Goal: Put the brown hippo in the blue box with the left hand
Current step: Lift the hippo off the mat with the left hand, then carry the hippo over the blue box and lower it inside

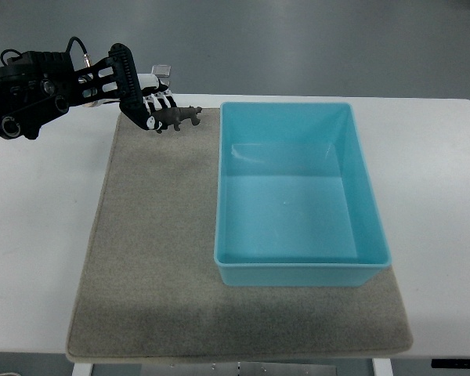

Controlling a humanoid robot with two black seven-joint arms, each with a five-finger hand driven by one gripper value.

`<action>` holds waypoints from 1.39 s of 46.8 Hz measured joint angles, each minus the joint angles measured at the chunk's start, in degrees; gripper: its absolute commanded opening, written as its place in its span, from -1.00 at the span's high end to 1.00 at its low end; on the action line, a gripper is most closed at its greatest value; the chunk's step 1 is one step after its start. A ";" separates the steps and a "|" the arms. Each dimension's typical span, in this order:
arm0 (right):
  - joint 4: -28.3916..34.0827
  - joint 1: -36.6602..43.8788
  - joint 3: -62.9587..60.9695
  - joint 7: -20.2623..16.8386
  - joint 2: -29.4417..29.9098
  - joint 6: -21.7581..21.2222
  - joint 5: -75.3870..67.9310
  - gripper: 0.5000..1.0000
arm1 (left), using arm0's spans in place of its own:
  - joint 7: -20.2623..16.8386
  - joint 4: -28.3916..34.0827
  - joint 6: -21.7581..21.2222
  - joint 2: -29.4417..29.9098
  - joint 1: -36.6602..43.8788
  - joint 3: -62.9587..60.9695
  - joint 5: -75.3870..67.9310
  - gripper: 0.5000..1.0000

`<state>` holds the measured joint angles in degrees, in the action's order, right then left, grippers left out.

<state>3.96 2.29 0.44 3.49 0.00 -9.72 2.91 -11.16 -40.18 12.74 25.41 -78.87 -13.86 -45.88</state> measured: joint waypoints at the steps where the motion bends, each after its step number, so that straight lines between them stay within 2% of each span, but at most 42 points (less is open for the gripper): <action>1: 0.00 0.00 0.00 0.00 0.00 0.00 0.00 -0.74 | 0.00 -0.07 0.00 0.00 -0.47 0.19 0.05 1.00; 10: 0.00 0.00 0.00 0.00 0.00 0.00 0.00 -0.74 | 0.00 -1.44 0.00 -0.60 -5.10 2.33 0.16 1.00; 18: 0.00 0.00 0.00 0.01 0.00 -0.01 0.00 -0.74 | 0.04 -6.37 0.00 -1.41 -9.23 2.50 0.14 1.00; 28: 0.00 0.00 0.00 0.00 0.00 0.00 0.00 -0.74 | 0.11 -10.15 -0.04 -6.73 -10.39 2.60 -0.43 1.00; 49: 0.00 0.00 0.00 -0.01 0.00 0.00 0.00 -0.74 | 0.09 -13.00 0.05 -16.33 -7.65 2.02 -4.85 1.00; 65: 0.00 -0.01 0.00 0.00 0.00 0.00 -0.01 -0.74 | 0.18 -12.73 0.01 -20.05 -2.50 1.80 -10.42 1.00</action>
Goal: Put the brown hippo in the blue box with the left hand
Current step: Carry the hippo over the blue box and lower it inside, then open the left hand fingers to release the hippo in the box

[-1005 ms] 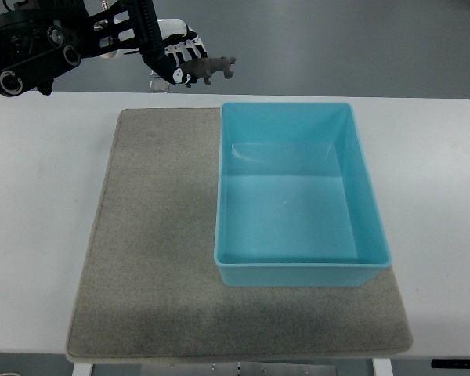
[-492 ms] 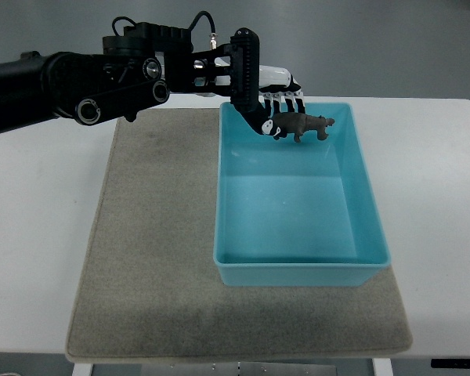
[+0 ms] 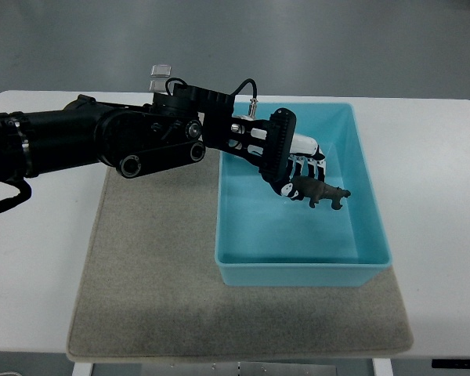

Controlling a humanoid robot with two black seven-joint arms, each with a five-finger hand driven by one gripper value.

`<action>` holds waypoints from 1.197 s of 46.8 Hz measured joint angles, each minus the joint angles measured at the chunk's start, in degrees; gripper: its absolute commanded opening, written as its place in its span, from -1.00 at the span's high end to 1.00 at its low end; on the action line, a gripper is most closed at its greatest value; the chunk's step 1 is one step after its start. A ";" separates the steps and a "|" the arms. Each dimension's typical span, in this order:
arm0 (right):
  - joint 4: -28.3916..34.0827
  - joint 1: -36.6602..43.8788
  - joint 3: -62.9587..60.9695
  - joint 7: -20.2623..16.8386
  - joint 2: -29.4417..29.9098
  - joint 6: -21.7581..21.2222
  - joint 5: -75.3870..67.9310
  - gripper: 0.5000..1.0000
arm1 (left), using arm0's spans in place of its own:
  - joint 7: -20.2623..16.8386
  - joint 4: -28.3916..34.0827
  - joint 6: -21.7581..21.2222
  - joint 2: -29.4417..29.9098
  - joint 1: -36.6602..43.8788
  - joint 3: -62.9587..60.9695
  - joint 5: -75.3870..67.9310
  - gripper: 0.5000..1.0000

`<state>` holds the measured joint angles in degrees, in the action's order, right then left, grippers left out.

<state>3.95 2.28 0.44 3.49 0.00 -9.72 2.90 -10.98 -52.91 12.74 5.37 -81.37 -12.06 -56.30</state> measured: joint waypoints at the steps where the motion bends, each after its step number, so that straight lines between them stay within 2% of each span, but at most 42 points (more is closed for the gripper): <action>1: 0.00 0.00 0.00 -0.01 0.00 0.00 0.00 -0.74 | 0.03 0.02 0.00 -0.21 0.28 0.01 -0.15 1.00; 22: 0.00 0.00 0.00 0.02 0.00 -0.01 0.00 -0.74 | 1.31 0.01 -0.48 -1.22 3.00 -0.35 -0.24 1.00; 26: 0.00 0.00 0.00 0.02 0.00 -0.01 0.00 -0.74 | 1.30 0.05 -0.94 -1.24 3.09 -0.35 -0.22 0.76; 31: 0.00 0.00 0.00 0.02 0.00 0.01 0.00 -0.74 | 1.17 0.08 -1.12 -1.24 3.42 -0.13 -0.22 0.11; 35: 0.00 0.00 0.00 0.02 0.00 0.02 0.00 -0.74 | 1.08 0.09 -1.78 -1.24 3.58 0.05 -0.16 -0.14; 38: 0.00 0.00 0.00 0.01 0.00 0.02 0.00 -0.74 | 1.05 0.07 -2.84 -1.24 3.59 0.07 -0.14 -0.39; 40: 0.00 0.00 0.00 0.01 0.00 0.02 0.00 -0.74 | 0.94 0.08 -3.40 -1.24 3.60 0.09 -0.14 -0.40; 47: 0.00 0.00 0.00 -0.01 0.00 0.01 0.00 -0.74 | 0.42 0.09 -3.85 -1.24 3.59 0.16 0.30 -0.70; 56: 0.00 0.01 0.00 -0.03 0.00 0.03 0.00 -0.74 | 0.08 0.10 -3.94 -0.62 3.59 2.17 1.09 -0.85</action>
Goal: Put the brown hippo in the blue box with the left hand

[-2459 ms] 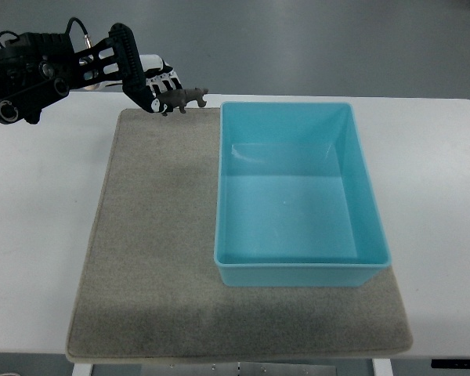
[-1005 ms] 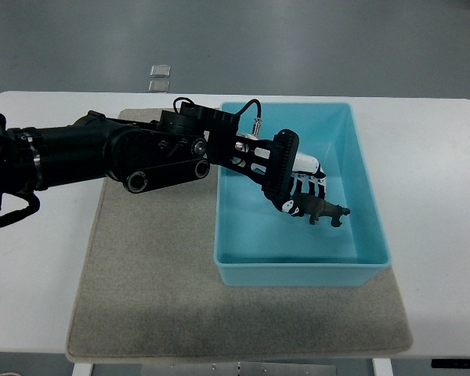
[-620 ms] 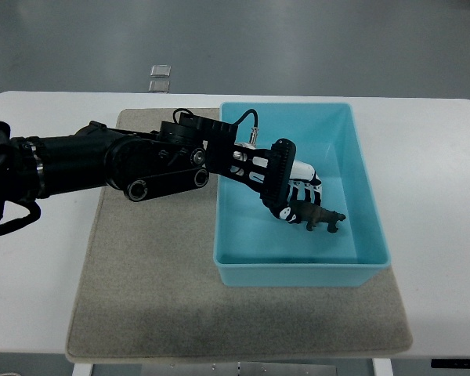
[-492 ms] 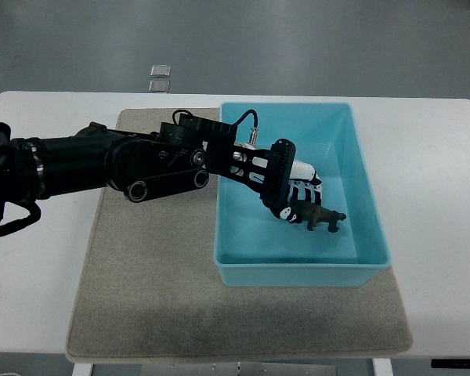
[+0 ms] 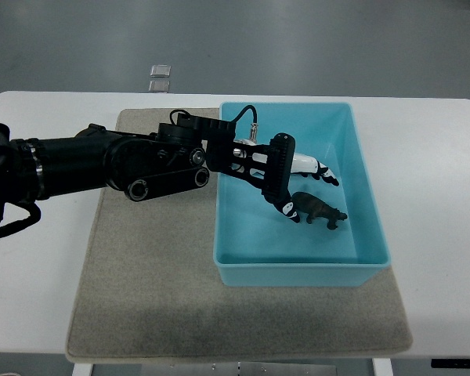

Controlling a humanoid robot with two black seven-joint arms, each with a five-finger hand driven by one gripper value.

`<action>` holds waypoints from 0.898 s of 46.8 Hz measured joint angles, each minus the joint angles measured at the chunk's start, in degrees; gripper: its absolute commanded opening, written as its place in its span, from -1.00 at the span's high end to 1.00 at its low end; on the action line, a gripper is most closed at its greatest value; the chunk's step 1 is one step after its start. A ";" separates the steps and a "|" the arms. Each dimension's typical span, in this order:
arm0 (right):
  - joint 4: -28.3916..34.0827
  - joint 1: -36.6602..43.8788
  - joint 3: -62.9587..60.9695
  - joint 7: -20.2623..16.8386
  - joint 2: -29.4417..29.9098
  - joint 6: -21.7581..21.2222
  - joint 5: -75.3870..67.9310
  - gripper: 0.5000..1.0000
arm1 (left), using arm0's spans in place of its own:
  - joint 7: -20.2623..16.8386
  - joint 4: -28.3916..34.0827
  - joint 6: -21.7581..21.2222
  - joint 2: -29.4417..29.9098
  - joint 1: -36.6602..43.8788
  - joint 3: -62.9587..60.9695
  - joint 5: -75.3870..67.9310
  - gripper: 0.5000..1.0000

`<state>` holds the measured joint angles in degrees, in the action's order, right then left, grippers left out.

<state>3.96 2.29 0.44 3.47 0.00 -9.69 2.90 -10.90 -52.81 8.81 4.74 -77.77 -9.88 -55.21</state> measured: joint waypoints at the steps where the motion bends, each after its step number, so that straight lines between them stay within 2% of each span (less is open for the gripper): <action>1: 0.00 0.00 0.00 0.00 0.00 0.00 0.00 -0.74 | 0.00 0.00 0.01 0.16 0.00 0.75 0.04 -0.86; 22: 0.00 0.00 0.00 0.02 0.00 -0.02 0.00 -0.74 | 0.02 0.11 0.29 7.99 0.80 22.29 3.23 -0.86; 33: 0.00 -0.01 0.00 0.03 0.00 -0.02 0.00 -0.74 | 0.09 0.31 0.06 11.58 5.38 32.72 19.27 -0.83; 42: 0.00 0.00 0.00 0.03 0.00 0.01 0.00 -0.74 | 0.04 1.05 0.08 13.93 7.25 34.43 30.99 -0.78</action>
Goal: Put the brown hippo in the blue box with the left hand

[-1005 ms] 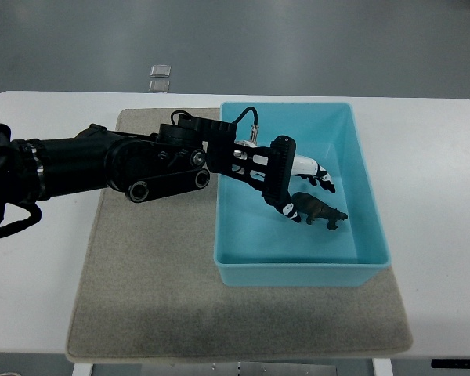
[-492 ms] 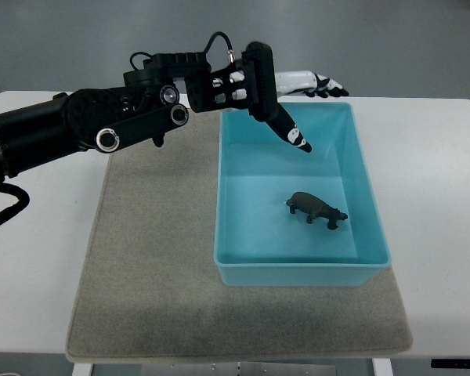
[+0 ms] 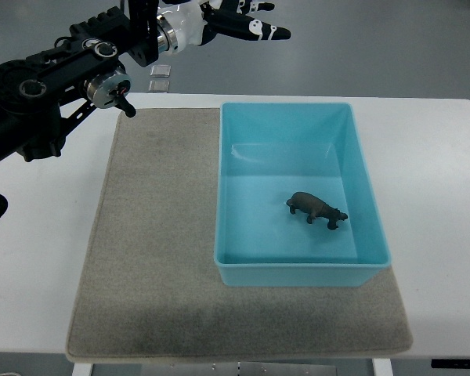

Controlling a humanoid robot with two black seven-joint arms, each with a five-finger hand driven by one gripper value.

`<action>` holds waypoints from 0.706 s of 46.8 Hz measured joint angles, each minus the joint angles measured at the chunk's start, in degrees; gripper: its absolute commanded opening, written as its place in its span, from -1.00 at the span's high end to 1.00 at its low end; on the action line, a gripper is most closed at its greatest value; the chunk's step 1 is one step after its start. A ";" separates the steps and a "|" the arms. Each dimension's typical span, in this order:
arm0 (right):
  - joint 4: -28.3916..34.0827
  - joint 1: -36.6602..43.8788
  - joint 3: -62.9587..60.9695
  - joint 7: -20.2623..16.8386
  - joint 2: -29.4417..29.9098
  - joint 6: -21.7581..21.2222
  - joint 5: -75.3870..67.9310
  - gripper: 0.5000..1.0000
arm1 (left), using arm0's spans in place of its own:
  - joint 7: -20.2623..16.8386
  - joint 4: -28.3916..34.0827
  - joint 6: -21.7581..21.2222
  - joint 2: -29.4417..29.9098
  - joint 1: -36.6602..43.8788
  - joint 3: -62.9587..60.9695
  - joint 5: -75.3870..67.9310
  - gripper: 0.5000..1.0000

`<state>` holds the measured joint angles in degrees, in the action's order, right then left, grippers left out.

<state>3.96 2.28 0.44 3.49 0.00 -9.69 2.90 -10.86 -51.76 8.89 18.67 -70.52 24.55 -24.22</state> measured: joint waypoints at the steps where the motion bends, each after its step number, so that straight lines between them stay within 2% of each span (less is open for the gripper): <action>1: 0.00 0.00 0.00 0.00 0.00 0.00 0.00 -0.74 | -0.01 0.05 -0.01 0.16 0.37 0.03 1.10 -0.78; 10: 0.00 0.00 0.00 -0.02 0.00 -0.03 0.00 -0.74 | -0.39 0.17 0.03 1.32 4.81 4.32 6.28 -0.86; 14: 0.00 0.00 0.00 -0.02 0.00 -0.04 0.00 -0.74 | -0.46 0.18 0.61 1.92 6.44 6.34 6.37 -0.98; 33: 0.00 0.00 0.00 -0.02 0.00 -0.04 0.00 -0.74 | -0.39 3.87 2.42 2.12 12.36 15.03 9.03 -0.99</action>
<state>3.96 2.28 0.44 3.47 0.00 -9.73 2.90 -11.25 -47.89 11.31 20.79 -58.16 39.58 -15.19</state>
